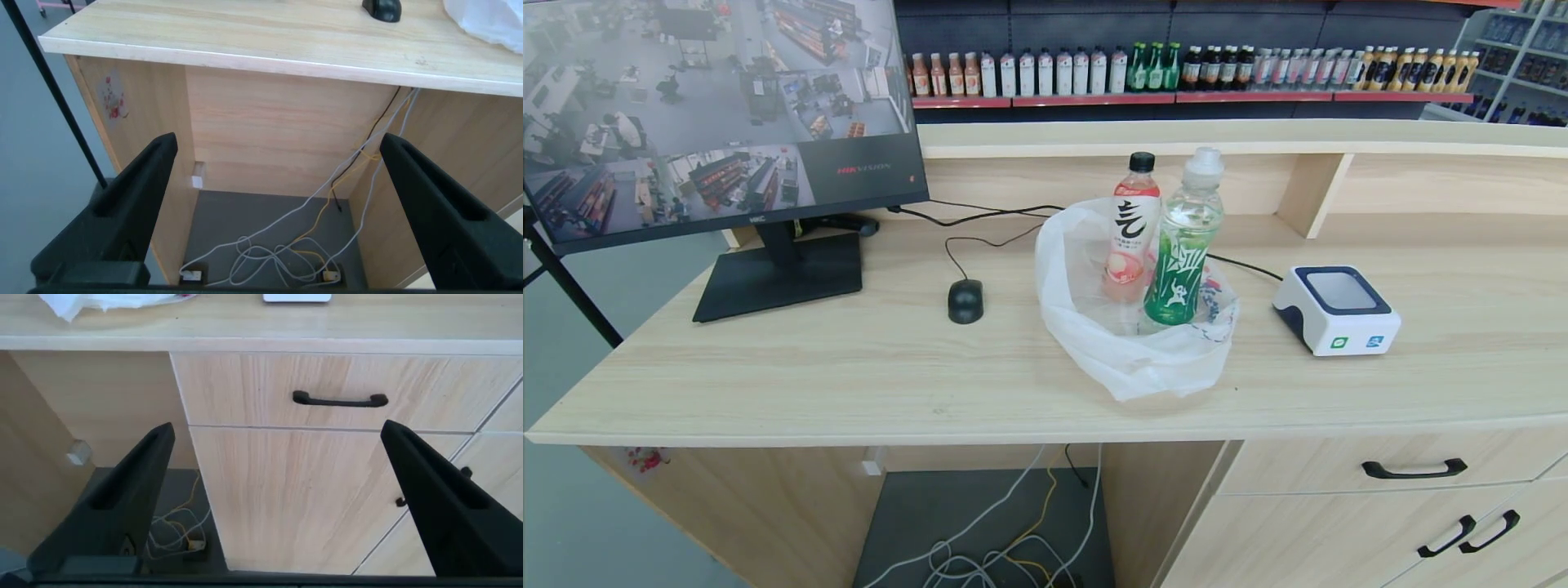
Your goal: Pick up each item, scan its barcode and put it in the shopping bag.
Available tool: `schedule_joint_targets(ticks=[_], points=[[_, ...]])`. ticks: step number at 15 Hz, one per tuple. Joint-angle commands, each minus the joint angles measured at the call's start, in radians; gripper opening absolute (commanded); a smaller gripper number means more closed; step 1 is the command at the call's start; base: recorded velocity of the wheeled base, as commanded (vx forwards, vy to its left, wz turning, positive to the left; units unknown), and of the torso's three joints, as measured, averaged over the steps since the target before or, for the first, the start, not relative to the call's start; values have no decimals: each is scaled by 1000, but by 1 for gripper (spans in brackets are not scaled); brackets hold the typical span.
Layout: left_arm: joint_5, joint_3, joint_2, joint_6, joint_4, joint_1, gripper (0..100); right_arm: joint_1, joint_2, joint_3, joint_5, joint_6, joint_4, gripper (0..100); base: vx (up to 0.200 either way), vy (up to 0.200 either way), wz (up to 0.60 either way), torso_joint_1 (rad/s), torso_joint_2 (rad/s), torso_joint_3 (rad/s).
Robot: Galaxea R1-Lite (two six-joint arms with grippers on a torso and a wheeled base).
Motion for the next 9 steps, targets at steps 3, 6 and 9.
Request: schedule_joint_targets(ticks=[3,6,9], points=[[0,0,0,-2,0,0,100,0,2,-1,0,0,0,100,-133,0,0,3,2,3],[0,0,0,1,0,0,100,0,2,-1,0,0,0,100,-67,0,0,6,2,-1],[0,0,0,-2,1,0,100,0,2,-1,0,0,0,100,0,0,0,0,0,0]])
